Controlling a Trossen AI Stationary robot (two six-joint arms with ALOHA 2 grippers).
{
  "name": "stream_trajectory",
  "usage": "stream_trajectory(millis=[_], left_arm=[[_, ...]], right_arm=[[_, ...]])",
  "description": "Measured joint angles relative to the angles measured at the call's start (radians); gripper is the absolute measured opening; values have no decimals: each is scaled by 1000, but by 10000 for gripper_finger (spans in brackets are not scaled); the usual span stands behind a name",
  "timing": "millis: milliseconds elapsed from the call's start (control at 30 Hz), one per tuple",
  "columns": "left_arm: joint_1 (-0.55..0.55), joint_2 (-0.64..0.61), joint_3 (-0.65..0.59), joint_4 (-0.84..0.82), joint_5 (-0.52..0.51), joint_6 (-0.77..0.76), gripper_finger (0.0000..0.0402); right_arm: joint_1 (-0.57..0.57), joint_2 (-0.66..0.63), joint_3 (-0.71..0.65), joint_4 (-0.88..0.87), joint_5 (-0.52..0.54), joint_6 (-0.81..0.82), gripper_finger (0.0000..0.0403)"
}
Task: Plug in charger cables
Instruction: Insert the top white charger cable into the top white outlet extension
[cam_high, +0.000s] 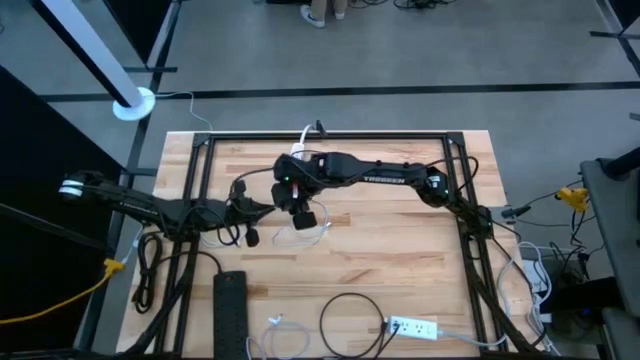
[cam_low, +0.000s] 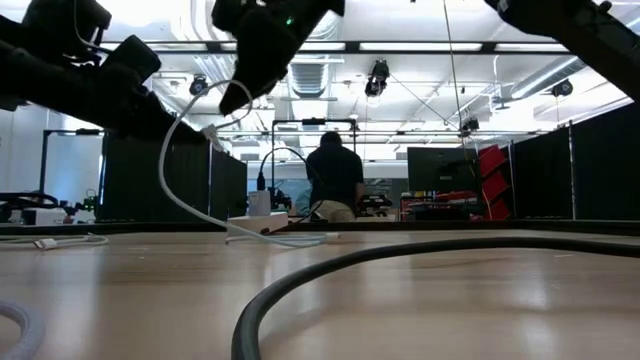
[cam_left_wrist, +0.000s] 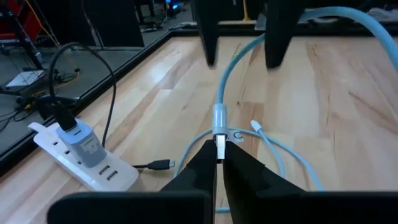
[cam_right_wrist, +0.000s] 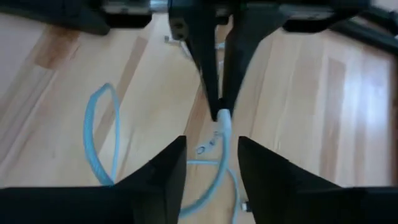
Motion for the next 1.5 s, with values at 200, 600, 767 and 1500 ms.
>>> stream_trajectory(millis=[200,600,767,1500], left_arm=[[-10,-44,-54,108,4,2,6],[-35,-91,-125,378,30,83,5],[-35,-85,-125,409,31,83,5],[-35,-38,-124,475,31,103,5]], right_arm=[[-23,-99,1,-52,-9,-13,145],[-50,-42,-9,-55,-114,112,115],[-29,-33,-6,62,-161,129,115],[-16,-10,-8,191,-139,171,103]])
